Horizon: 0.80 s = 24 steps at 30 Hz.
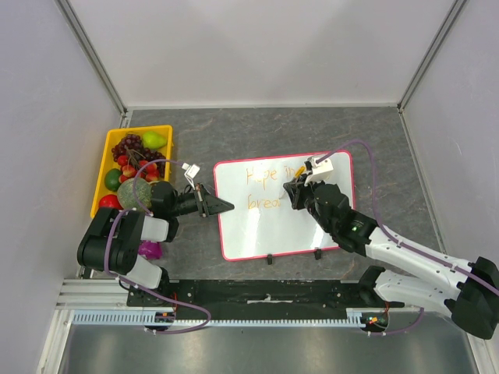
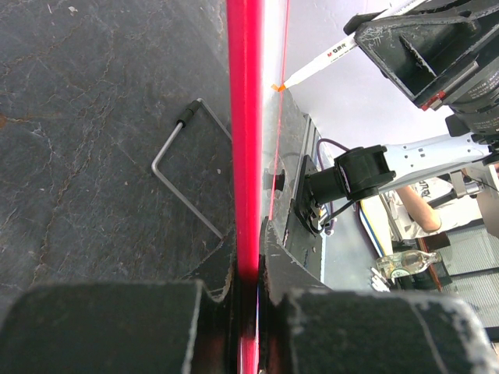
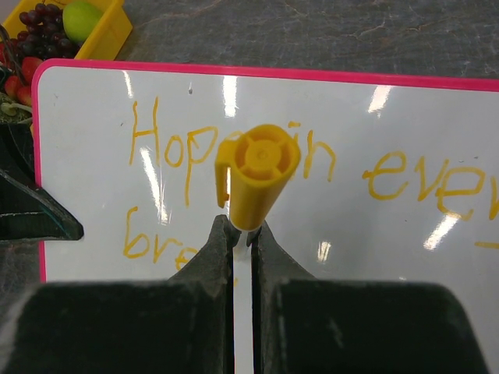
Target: Write a sentence on the whiteboard
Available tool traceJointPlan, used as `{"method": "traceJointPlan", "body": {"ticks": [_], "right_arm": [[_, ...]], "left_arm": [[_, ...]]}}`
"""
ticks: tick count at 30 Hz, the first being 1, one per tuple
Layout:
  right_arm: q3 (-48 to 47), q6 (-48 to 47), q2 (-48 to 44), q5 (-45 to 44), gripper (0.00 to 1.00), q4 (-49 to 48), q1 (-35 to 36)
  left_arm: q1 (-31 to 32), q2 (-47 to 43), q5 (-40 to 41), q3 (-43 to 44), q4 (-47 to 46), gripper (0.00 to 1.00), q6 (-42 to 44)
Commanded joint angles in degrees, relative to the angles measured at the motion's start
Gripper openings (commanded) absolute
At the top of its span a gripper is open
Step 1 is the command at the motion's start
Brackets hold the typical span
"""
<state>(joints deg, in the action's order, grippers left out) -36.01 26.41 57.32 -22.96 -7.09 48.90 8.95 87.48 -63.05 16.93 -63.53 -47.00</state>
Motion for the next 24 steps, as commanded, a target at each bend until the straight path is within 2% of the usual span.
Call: {"method": "traceJointPlan", "body": {"ticks": [1,15,24], "right_arm": [[1.0,0.1,-0.4,-2.1,0.0,-1.7,-0.3],[2.6,-0.8,-3.6,-5.3,0.0,2.3,-1.4],[-0.8,-0.6,-3.5,-1.5,0.0,1.4,-1.6]], "left_arm": [[0.2,1.2,4.4,0.1,2.4,0.02,8.8],[0.2,1.2,4.4,0.2,2.4,0.02,8.7],[0.3,1.3,4.4,0.2,2.4,0.02,8.7]]}}
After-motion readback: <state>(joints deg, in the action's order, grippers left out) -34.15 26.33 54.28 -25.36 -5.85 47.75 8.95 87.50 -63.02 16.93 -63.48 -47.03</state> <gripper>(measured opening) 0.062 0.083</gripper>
